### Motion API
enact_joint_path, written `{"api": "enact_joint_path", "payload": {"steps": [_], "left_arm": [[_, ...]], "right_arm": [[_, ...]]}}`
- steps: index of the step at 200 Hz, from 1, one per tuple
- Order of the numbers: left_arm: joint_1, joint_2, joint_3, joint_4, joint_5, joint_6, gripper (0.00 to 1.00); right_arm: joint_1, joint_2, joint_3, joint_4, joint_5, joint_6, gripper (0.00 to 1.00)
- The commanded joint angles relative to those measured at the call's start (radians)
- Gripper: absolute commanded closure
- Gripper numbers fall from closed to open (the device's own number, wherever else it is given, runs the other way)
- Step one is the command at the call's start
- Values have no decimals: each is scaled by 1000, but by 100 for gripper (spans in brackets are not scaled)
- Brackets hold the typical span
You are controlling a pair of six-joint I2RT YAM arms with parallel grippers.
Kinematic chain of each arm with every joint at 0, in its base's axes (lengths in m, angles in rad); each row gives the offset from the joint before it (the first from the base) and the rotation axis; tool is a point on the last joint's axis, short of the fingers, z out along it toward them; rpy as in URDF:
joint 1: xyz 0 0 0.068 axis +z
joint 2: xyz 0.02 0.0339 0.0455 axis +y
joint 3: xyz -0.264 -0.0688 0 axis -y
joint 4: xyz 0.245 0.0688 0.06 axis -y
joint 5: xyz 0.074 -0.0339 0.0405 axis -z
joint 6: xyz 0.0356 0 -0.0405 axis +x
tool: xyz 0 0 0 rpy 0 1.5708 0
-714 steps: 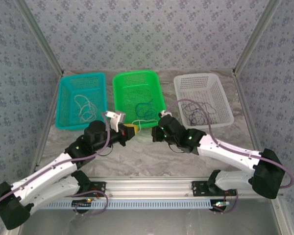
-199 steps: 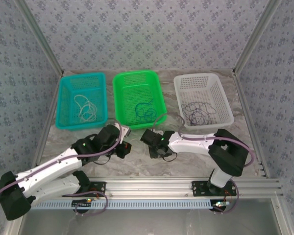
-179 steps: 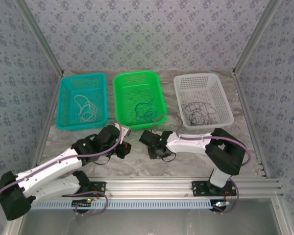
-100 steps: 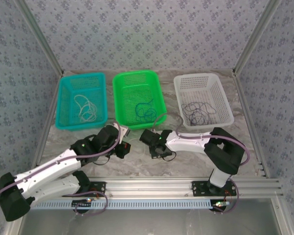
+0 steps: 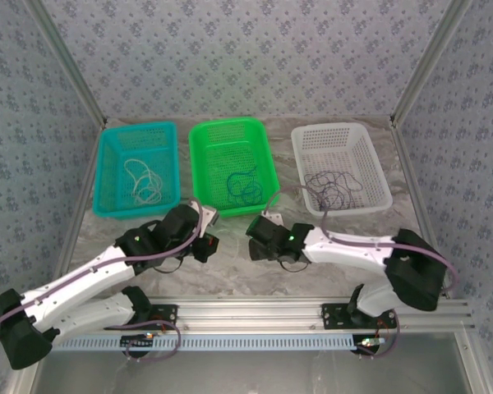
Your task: Untangle the cables
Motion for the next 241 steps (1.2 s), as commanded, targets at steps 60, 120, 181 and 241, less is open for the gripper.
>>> {"api": "enact_joint_path", "payload": {"steps": [60, 120, 181, 241], "left_arm": [[-4, 91, 147, -108, 131, 106, 100], [-3, 101, 176, -128, 196, 118, 100], [-2, 87, 184, -120, 260, 109, 100], [52, 56, 158, -91, 327, 94, 100]], "right_arm": [[37, -183, 84, 77, 89, -372, 19], [34, -154, 118, 134, -58, -555, 20], [29, -175, 87, 183, -175, -616, 27], [13, -311, 10, 107, -204, -610, 33]]}}
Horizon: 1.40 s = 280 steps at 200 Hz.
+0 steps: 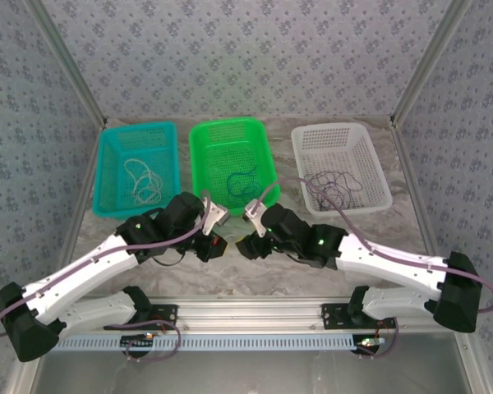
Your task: Untangle the cables
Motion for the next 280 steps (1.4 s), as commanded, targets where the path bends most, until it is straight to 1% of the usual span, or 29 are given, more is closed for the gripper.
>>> {"api": "enact_joint_path", "payload": {"steps": [1, 41, 66, 96, 119, 129, 134, 140, 145, 146, 158, 168, 176, 185, 198, 202, 204, 207, 209, 220, 222, 227, 230, 232, 238, 244, 252, 260, 280], "left_arm": [[25, -24, 10, 29, 66, -3, 100], [35, -23, 14, 108, 188, -29, 100], [35, -24, 17, 113, 216, -24, 100], [36, -26, 20, 127, 279, -16, 100], [37, -29, 15, 132, 316, -8, 100], [37, -29, 11, 132, 330, -6, 100], [36, -29, 10, 132, 338, -6, 100], [36, -28, 8, 133, 350, -6, 100], [36, -29, 5, 133, 357, -6, 100], [35, -29, 4, 133, 358, -6, 100], [36, -27, 3, 123, 365, 5, 100], [40, -26, 5, 91, 344, 20, 100], [46, -26, 6, 67, 318, 31, 97], [59, -28, 5, 43, 273, 35, 94], [73, -30, 8, 16, 200, 32, 92], [76, -32, 10, 10, 173, 28, 86], [76, -33, 10, 9, 155, 25, 81], [76, -36, 14, 8, 115, 17, 74], [76, -37, 16, -13, 86, 11, 72], [77, -52, 23, -52, -97, -33, 72], [77, -56, 24, -57, -126, -42, 70], [76, -66, 26, -70, -211, -72, 59], [76, -73, 26, -78, -260, -94, 50], [76, -78, 25, -81, -290, -112, 46], [76, -99, 19, -88, -365, -159, 45], [76, -124, 9, -82, -412, -204, 44], [76, -164, -18, -49, -426, -252, 41], [75, -208, -53, 21, -392, -286, 38], [53, -326, -177, 237, -329, -438, 38]], "right_arm": [[-8, -47, -21, -43, -33, -14, 32], [-4, -52, -48, 45, -55, -10, 27], [-4, -21, -31, 85, -75, -36, 26], [-11, 19, -12, 104, -89, -89, 26], [-25, 32, -11, 129, -111, -108, 28], [-30, 29, -17, 138, -116, -113, 33], [-33, 26, -19, 141, -119, -114, 38], [-38, 21, -21, 146, -125, -116, 46], [-40, 16, -24, 149, -131, -117, 57], [-40, 16, -24, 149, -131, -117, 57], [-45, 10, -23, 143, -147, -118, 76], [-47, 7, -18, 123, -151, -118, 88], [-47, 11, -10, 94, -150, -119, 94], [-46, 13, -2, 65, -149, -120, 96], [-40, 12, 6, 40, -140, -112, 96], [-40, 12, 7, 35, -133, -108, 96], [-39, 11, 8, 32, -129, -106, 96], [-39, 12, 9, 29, -119, -101, 96], [-38, 12, 11, 25, -111, -96, 97], [-43, 14, 18, 4, -70, -66, 99], [-44, 15, 19, 2, -66, -61, 100], [-46, 18, 22, -4, -47, -44, 100], [-46, 19, 25, -7, -33, -29, 100], [-46, 21, 26, -10, -25, -18, 100], [-47, 25, 32, -17, -5, 9, 100], [-48, 31, 39, -22, 15, 38, 100], [-44, 42, 54, -41, 70, 93, 100], [-43, 55, 73, -63, 110, 137, 100], [-30, 83, 99, -76, 203, 210, 100]]}}
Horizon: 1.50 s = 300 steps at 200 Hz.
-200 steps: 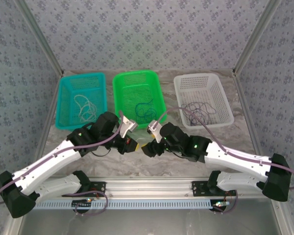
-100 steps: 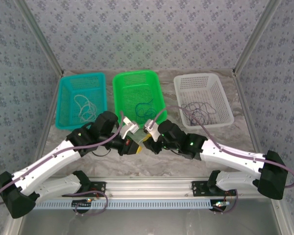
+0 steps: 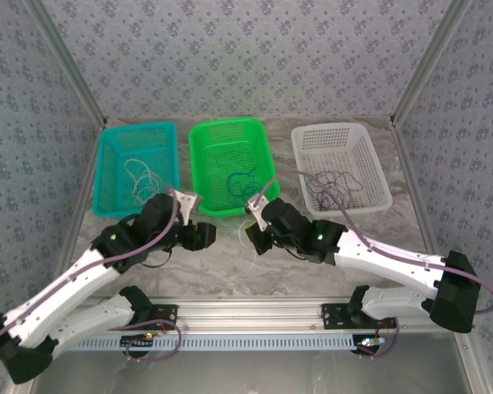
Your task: Untangle the cables
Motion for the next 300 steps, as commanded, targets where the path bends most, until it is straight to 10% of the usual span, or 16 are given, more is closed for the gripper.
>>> {"api": "enact_joint_path", "payload": {"steps": [1, 44, 144, 300], "left_arm": [[-19, -118, -117, 220, -51, -226, 38], [-141, -262, -345, 639, -142, -599, 33], [-164, -145, -407, 1022, -215, -982, 20], [-166, -57, -426, 1205, -274, -1156, 18]], "right_arm": [[13, 28, 53, -55, 167, 142, 100], [64, 85, 94, -48, 458, 253, 100], [153, 221, 118, 216, 848, 224, 100], [162, 333, 159, 451, 840, 122, 100]]}}
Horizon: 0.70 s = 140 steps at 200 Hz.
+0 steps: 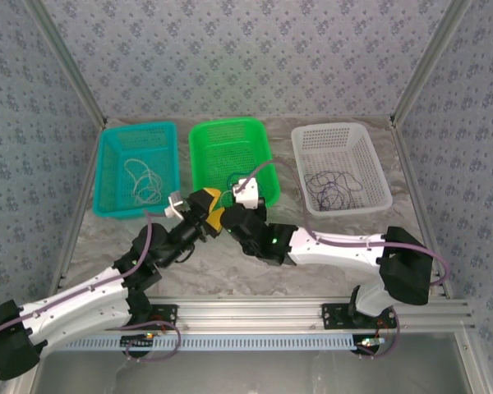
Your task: Untangle the cables
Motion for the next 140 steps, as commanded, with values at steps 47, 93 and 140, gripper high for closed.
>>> {"api": "enact_joint_path", "payload": {"steps": [47, 93, 140], "left_arm": [[-6, -10, -46, 104, -100, -15, 21], [13, -29, -57, 93, -128, 2, 24], [56, -73, -64, 55, -127, 1, 31]], "right_arm": [[44, -10, -9, 102, -76, -59, 100], [68, -31, -55, 154, -159, -84, 100], [83, -59, -102, 184, -197, -88, 100]]}}
